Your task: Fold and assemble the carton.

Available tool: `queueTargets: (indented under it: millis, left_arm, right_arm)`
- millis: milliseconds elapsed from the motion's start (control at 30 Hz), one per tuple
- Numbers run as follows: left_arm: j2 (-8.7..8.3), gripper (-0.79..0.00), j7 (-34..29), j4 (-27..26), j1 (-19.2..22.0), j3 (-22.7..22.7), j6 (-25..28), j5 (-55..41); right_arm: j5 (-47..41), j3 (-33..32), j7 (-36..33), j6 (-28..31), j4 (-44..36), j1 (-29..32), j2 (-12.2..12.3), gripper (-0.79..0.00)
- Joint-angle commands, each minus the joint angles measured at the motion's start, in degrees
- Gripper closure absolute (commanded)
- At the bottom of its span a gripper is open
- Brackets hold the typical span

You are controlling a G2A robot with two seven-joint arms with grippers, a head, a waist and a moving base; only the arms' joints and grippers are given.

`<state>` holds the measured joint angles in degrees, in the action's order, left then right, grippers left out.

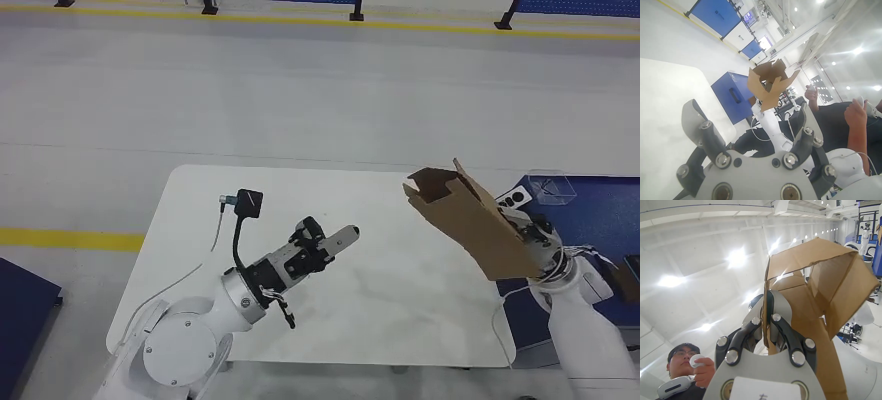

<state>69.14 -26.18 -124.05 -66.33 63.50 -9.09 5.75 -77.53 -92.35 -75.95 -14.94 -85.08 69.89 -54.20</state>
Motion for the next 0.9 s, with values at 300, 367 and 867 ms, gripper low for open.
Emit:
queueTargets:
  millis: [300, 367, 867]
  left_arm:
    - [0.48, -0.785, 0.6, -6.1, 4.1, -13.8, -8.0, 52.1]
    - [0.94, -0.785, -0.6, -5.1, 5.6, -15.5, -9.8, 56.2]
    - [3.18, -0.785, -3.1, -4.2, 6.3, -17.1, -11.9, 58.8]
  right_arm:
    - [9.7, -0.4, -2.8, 12.4, -6.1, 1.6, -0.3, 0.000]
    - [11.1, -1.5, -3.8, 16.0, -6.9, 1.6, -0.3, 0.000]
    - [25.2, -7.5, 0.1, 33.7, -10.5, 4.5, -0.3, 0.000]
